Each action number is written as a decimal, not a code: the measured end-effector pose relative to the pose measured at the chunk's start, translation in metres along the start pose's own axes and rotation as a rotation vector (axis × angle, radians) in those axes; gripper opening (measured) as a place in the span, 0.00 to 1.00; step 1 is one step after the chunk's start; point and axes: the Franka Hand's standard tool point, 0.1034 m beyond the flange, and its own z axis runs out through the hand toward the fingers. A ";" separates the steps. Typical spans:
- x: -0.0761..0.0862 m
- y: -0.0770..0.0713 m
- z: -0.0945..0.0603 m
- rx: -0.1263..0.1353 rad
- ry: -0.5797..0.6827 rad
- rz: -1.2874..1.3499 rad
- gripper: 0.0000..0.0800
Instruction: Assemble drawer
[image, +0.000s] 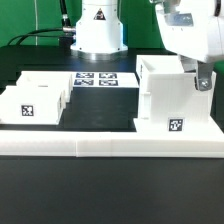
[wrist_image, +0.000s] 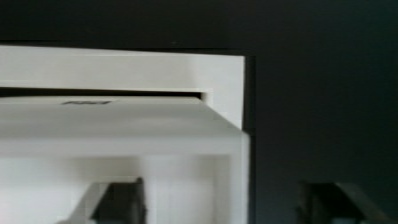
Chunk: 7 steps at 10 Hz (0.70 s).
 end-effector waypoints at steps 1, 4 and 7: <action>0.000 0.000 0.000 0.001 0.000 -0.002 0.72; 0.000 0.010 -0.015 -0.012 -0.009 -0.187 0.81; -0.002 0.033 -0.047 -0.064 -0.047 -0.391 0.81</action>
Offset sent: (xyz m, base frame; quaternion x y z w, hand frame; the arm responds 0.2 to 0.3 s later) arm -0.0493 0.0030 0.0226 -0.0496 -0.0693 -0.1536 0.9845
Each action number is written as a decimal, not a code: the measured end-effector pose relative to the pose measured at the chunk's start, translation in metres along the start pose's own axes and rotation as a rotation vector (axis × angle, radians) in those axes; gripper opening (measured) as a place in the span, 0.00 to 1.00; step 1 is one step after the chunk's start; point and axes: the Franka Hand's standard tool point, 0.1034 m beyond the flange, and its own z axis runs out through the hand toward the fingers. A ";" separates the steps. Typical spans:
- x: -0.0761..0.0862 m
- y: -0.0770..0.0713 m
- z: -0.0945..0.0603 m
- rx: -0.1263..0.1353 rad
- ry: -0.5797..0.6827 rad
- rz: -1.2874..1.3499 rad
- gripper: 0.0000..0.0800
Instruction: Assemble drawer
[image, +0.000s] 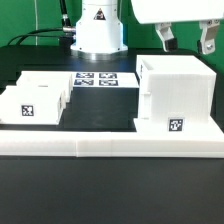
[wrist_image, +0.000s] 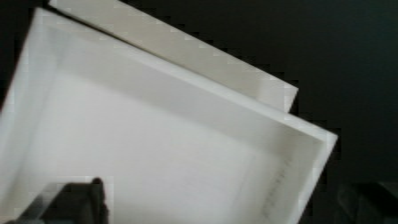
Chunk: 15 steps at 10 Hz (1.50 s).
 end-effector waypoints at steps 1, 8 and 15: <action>-0.003 -0.002 -0.004 0.005 0.001 0.001 0.81; 0.027 0.034 -0.007 -0.108 -0.003 -0.769 0.81; 0.091 0.108 -0.017 -0.192 0.030 -1.211 0.81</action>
Offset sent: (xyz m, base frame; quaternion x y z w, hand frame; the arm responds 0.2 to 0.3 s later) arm -0.0096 -0.0283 -0.0174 -0.1114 -0.0299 -0.3833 0.9164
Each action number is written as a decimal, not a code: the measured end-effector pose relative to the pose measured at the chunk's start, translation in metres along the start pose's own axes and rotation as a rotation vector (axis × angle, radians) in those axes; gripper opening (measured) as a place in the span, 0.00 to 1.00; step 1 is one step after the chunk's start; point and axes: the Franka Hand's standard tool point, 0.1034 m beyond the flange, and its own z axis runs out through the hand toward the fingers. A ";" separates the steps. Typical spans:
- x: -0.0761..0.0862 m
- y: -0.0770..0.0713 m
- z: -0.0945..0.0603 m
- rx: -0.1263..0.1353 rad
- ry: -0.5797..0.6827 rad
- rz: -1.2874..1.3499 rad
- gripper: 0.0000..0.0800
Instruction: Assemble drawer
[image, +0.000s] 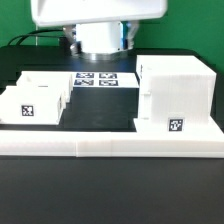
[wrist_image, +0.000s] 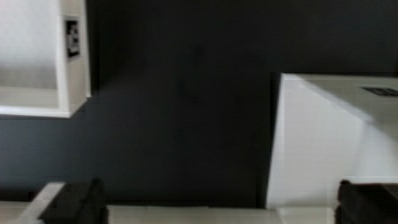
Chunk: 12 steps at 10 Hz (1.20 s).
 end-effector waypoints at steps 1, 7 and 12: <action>-0.003 0.004 0.010 0.002 -0.016 -0.063 0.81; -0.033 0.032 0.032 0.006 -0.028 0.031 0.81; -0.064 0.073 0.079 -0.014 -0.035 0.066 0.81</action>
Offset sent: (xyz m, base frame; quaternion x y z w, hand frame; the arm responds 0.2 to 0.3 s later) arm 0.0000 0.0000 0.0000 0.0000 0.0000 0.0000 1.0000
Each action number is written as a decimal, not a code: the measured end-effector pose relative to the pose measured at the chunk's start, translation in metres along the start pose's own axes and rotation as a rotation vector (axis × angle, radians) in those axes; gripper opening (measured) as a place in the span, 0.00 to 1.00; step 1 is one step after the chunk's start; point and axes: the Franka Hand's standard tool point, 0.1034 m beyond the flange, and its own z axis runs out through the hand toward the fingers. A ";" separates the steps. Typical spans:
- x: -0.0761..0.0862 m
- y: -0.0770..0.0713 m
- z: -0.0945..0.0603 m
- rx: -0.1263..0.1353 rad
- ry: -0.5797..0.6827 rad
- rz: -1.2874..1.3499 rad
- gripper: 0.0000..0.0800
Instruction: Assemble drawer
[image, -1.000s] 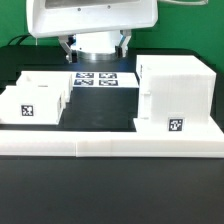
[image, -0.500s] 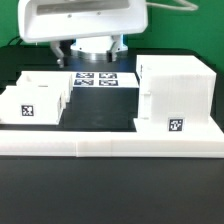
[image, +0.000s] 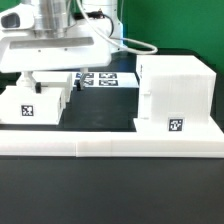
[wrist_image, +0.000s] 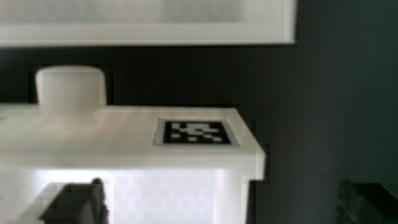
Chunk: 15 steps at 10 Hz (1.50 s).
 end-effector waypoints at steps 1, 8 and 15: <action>0.000 0.000 0.001 0.000 -0.001 -0.001 0.81; -0.003 0.002 0.027 -0.027 -0.001 -0.006 0.81; 0.001 -0.006 0.032 -0.039 0.009 -0.024 0.48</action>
Offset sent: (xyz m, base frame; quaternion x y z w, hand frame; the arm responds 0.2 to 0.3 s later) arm 0.0000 0.0000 0.0000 0.0000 0.0000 0.0000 1.0000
